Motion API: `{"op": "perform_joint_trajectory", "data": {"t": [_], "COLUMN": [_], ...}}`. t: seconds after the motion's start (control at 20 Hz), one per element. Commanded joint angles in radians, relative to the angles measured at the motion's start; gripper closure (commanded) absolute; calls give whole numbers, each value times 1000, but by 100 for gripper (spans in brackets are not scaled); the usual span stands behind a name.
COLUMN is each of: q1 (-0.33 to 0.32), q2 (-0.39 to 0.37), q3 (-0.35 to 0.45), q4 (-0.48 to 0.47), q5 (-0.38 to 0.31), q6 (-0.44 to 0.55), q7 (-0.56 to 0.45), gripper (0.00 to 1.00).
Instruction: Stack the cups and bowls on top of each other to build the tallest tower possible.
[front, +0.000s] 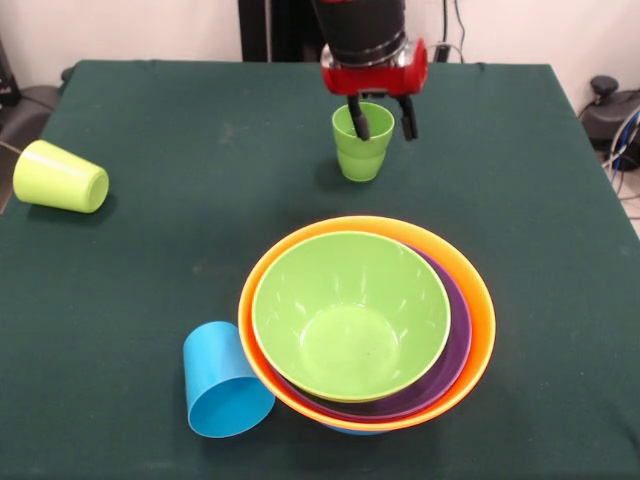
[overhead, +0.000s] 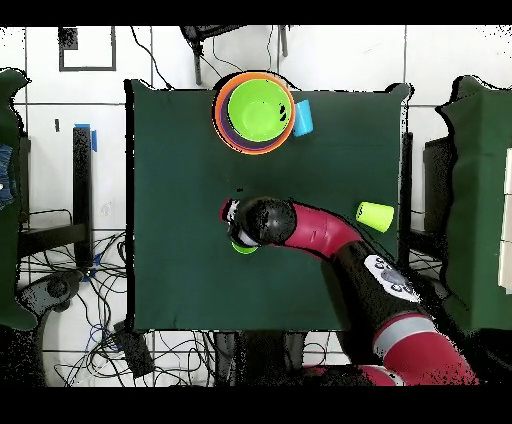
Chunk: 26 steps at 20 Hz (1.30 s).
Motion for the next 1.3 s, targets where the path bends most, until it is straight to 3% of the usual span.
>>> {"op": "perform_joint_trajectory", "data": {"t": [0.05, 0.3, 0.45, 0.85, 1.3], "q1": [39, 51, 54, 63, 55], "q2": [-122, -199, -202, -118, -96], "q3": [23, 24, 28, 19, 4], "q4": [42, 37, 38, 50, 106], "q5": [33, 75, 95, 95, 27], "q6": [136, 221, 229, 120, 35], "q7": [86, 113, 122, 105, 65], "gripper": [0, 0, 0, 0, 0]}}
